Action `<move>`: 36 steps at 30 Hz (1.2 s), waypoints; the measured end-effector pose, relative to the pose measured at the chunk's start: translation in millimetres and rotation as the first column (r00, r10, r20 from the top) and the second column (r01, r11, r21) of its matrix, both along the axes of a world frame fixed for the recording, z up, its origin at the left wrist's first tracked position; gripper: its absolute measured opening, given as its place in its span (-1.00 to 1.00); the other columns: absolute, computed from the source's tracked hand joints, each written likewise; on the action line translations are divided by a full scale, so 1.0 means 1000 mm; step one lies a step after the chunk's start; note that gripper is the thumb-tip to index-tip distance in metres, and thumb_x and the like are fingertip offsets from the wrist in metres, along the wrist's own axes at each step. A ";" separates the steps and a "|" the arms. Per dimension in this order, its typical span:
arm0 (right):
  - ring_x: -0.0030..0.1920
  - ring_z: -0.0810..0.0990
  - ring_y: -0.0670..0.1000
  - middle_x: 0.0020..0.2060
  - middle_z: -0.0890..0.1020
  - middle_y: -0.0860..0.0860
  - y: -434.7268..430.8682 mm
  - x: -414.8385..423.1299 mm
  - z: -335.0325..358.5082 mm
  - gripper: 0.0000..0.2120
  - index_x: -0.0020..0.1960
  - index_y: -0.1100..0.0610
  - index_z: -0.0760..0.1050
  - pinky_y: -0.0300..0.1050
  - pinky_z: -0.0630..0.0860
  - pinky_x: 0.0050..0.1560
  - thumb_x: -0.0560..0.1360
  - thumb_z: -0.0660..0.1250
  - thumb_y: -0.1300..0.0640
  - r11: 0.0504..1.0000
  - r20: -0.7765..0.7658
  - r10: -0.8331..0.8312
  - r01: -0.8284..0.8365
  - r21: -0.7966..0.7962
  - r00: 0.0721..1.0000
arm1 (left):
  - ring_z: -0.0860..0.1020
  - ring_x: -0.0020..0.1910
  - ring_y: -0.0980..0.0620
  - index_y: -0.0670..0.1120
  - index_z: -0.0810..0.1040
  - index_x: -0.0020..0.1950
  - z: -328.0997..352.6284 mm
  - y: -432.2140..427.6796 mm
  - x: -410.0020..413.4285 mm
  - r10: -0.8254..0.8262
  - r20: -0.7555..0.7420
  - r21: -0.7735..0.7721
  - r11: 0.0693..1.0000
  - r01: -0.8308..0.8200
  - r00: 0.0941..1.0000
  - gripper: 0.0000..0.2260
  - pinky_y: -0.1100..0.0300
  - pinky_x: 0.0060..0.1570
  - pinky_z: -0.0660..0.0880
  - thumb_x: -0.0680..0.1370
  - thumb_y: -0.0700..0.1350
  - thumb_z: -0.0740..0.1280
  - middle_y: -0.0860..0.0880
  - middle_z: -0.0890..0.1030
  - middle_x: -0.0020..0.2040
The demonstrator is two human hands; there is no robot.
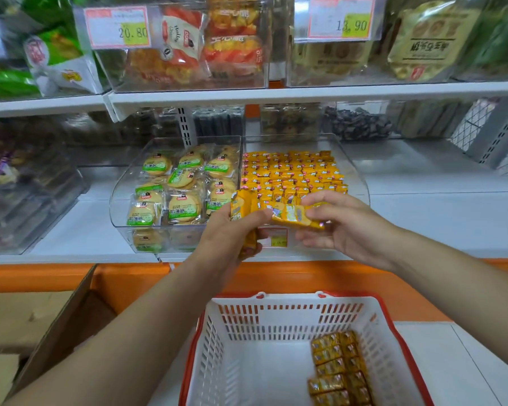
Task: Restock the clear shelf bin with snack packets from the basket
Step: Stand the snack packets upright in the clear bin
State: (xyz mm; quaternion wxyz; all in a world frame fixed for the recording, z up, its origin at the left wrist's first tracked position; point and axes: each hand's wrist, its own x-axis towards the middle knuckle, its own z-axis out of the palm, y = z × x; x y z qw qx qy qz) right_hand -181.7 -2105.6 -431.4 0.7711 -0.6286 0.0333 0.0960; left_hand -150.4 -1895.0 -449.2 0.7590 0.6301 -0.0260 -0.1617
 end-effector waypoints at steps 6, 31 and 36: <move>-0.16 0.73 0.20 -0.16 0.72 0.05 0.020 -0.006 -0.013 -0.62 0.07 0.09 0.49 -0.08 0.61 -0.30 0.36 0.50 -0.03 0.954 0.027 0.132 -0.120 -0.274 0.991 | 0.63 -0.31 0.07 -0.15 0.59 0.10 -0.001 0.002 0.000 0.007 0.092 0.135 0.991 -0.019 0.996 -0.75 0.18 -0.34 0.54 0.52 -0.07 0.51 0.00 0.68 -0.29; -0.29 0.51 -0.03 -0.28 0.54 -0.06 0.015 0.121 -0.045 -0.55 0.12 0.02 0.57 -0.18 0.28 -0.38 0.29 0.64 0.11 0.396 0.333 -0.014 0.311 -0.864 0.943 | 0.64 0.18 -0.23 -0.09 0.45 0.45 -0.008 0.043 0.031 0.034 0.081 0.249 0.967 -0.054 0.996 -0.49 -0.26 0.22 0.57 0.53 -0.21 0.50 -0.21 0.62 0.26; -0.29 0.52 -0.17 -0.27 0.59 -0.10 0.019 0.120 -0.051 -0.50 0.19 0.07 0.57 -0.26 0.32 -0.37 0.29 0.64 0.14 0.378 0.305 -0.014 0.287 -0.880 0.952 | 0.71 0.02 -0.13 -0.08 0.48 0.41 -0.008 0.044 0.031 0.022 0.106 0.247 0.968 -0.048 0.994 -0.53 -0.19 0.12 0.63 0.52 -0.21 0.50 -0.12 0.71 0.06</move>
